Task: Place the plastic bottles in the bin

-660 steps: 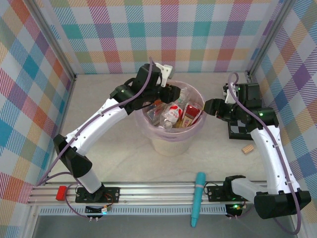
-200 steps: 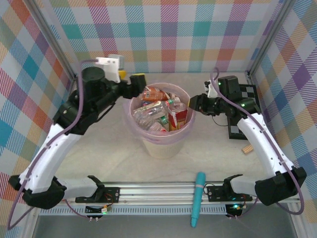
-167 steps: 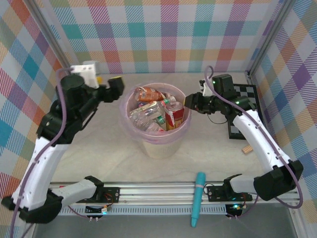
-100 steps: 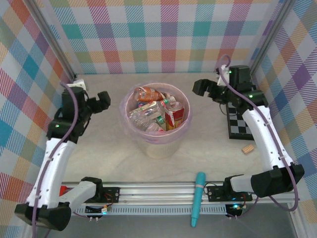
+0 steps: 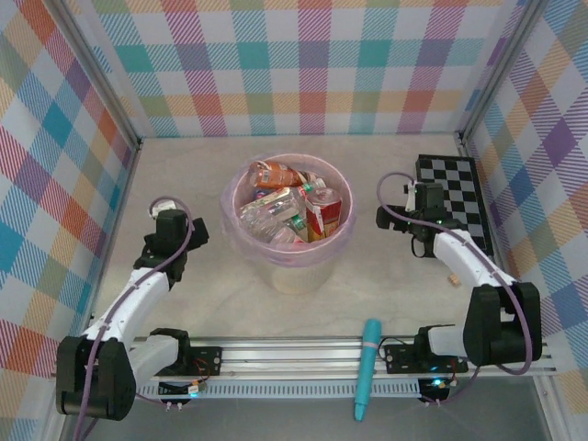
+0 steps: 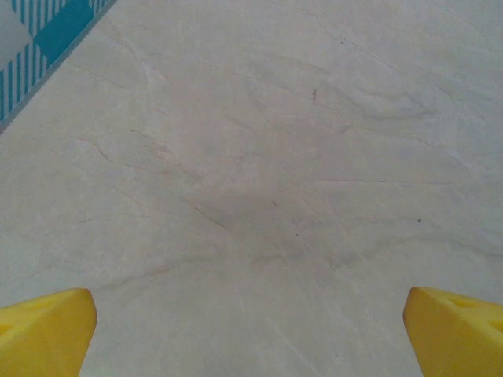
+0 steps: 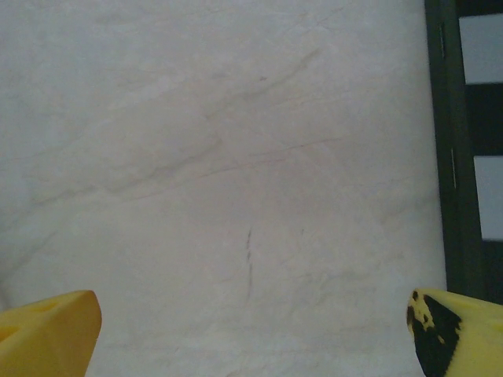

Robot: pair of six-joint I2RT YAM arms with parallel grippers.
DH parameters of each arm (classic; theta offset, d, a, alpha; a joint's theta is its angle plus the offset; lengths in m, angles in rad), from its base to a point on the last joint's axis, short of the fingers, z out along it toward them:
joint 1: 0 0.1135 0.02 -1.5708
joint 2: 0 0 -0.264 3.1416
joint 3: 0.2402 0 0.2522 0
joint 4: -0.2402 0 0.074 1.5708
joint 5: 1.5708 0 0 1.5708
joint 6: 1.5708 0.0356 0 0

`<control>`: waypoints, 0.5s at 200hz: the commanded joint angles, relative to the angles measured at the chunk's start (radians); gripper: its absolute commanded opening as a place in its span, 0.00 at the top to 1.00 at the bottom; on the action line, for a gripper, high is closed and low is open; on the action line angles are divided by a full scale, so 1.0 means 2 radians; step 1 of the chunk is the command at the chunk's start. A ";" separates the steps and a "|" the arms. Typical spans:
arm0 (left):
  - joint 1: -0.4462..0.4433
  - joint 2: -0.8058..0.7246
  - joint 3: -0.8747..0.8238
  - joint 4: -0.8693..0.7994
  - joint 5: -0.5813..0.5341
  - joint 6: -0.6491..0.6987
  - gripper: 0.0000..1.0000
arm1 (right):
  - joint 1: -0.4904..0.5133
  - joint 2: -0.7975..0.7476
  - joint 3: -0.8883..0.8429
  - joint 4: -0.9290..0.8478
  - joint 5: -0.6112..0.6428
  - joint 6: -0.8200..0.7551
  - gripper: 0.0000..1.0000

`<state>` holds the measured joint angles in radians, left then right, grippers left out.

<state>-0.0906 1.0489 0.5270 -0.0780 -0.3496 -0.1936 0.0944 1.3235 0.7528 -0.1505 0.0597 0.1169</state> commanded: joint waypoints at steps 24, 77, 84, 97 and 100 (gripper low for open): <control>0.004 0.048 -0.068 0.231 0.011 0.028 0.00 | 0.000 0.023 -0.079 0.219 0.028 -0.045 0.01; 0.004 0.147 -0.082 0.379 0.034 0.051 0.00 | -0.002 0.037 -0.131 0.329 0.052 -0.063 0.00; 0.004 0.157 -0.069 0.372 0.032 0.057 0.00 | -0.002 0.037 -0.140 0.351 0.056 -0.068 0.01; 0.004 0.177 -0.054 0.371 0.033 0.072 0.00 | -0.002 0.038 -0.158 0.403 0.057 -0.070 0.01; 0.004 0.179 -0.052 0.372 0.036 0.076 0.00 | -0.003 0.041 -0.163 0.419 0.053 -0.068 0.00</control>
<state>-0.0898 1.3571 0.3740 0.5362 -0.3027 -0.1062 0.0944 1.4036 0.4847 0.4206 0.1505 0.0093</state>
